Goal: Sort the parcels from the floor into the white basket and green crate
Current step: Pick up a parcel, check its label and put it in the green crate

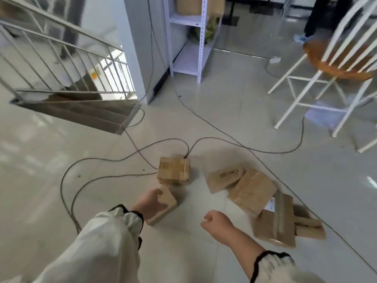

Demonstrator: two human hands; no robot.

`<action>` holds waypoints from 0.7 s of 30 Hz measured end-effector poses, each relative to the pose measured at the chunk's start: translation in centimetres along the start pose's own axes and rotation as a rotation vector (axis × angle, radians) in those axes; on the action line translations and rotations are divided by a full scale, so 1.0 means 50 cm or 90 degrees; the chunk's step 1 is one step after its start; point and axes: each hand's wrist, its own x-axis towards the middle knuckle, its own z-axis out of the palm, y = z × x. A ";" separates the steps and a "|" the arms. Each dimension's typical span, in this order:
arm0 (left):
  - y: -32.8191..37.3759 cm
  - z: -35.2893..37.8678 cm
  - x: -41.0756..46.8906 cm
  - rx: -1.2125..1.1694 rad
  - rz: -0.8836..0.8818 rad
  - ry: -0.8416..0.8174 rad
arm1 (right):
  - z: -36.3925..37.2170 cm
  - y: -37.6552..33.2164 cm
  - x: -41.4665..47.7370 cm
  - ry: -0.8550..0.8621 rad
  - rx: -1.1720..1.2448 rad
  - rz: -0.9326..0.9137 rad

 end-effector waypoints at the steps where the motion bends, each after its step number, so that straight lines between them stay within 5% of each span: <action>1: -0.047 0.034 0.052 0.003 -0.013 -0.002 | 0.034 0.010 0.072 0.005 -0.012 -0.003; 10: -0.321 0.246 0.448 0.288 0.011 0.056 | 0.296 0.072 0.559 0.017 0.127 0.019; 16: -0.371 0.261 0.504 0.280 -0.040 0.065 | 0.328 0.043 0.625 -0.054 0.452 0.106; 21: -0.351 0.324 0.489 0.327 -0.006 0.208 | 0.314 0.032 0.638 -0.116 0.614 0.168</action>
